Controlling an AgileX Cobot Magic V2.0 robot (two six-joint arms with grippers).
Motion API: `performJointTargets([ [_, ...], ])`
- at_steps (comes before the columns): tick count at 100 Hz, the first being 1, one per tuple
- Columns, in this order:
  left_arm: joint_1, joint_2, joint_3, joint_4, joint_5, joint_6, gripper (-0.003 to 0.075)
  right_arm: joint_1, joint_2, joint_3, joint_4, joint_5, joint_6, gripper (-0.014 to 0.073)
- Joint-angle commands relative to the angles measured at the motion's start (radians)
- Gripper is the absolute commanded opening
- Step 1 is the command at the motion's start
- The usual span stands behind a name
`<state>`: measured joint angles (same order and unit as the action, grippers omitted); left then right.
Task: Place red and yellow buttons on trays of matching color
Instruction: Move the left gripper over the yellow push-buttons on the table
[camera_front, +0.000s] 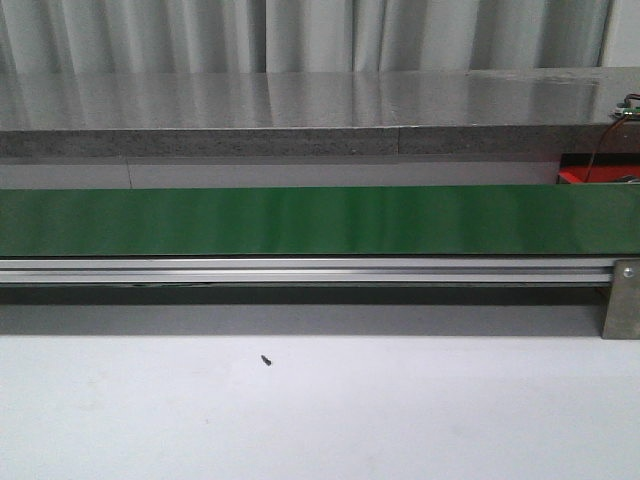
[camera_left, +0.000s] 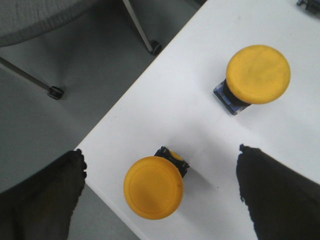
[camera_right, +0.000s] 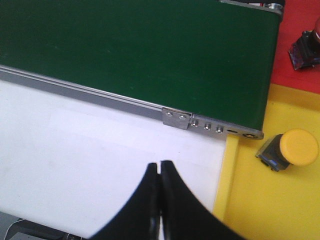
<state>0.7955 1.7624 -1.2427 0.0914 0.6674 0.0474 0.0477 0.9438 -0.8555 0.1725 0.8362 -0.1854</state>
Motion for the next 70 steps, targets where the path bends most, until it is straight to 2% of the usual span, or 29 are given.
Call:
performJointTargets([
  [1,0.007,-0.027,-0.034,0.01,-0.033,-0.011,0.06,0.0,-0.013,-0.026,0.001,-0.041,0.0,-0.0068],
  [70,0.005,0.086,-0.034,-0.01,-0.029,-0.011,0.06,0.0,-0.013,-0.026,0.001,-0.041,0.0,-0.0068],
])
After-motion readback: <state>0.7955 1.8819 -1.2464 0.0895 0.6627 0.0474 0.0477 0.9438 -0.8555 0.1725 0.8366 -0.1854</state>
